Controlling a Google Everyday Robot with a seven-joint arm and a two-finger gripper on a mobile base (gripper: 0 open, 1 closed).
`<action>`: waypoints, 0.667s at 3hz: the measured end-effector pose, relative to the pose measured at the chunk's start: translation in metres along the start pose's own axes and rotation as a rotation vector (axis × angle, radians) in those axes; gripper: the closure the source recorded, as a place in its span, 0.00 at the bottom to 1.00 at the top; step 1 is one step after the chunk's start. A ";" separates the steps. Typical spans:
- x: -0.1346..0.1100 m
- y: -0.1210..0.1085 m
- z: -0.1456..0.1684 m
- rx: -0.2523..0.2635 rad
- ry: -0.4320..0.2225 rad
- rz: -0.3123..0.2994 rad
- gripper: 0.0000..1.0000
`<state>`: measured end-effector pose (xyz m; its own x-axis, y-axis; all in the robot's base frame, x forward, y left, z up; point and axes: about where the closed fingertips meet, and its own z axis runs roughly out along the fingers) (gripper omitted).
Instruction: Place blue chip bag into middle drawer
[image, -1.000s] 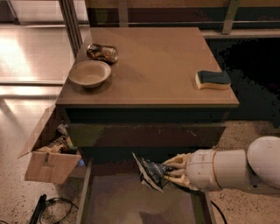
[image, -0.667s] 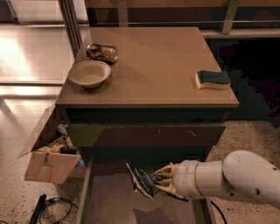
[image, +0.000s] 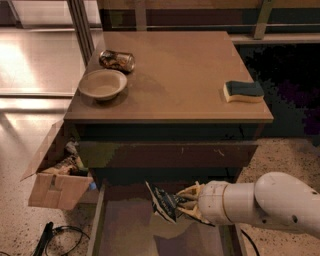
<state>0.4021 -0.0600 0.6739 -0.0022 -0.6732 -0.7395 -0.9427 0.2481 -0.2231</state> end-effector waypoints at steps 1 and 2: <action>0.011 -0.003 0.028 -0.030 -0.022 0.037 1.00; 0.044 -0.008 0.081 -0.101 -0.039 0.122 1.00</action>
Offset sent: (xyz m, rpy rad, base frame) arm 0.0541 0.0345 -0.1224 0.1213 0.2269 0.0079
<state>0.4367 -0.0355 0.5920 -0.1080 -0.6146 -0.7814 -0.9651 0.2536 -0.0661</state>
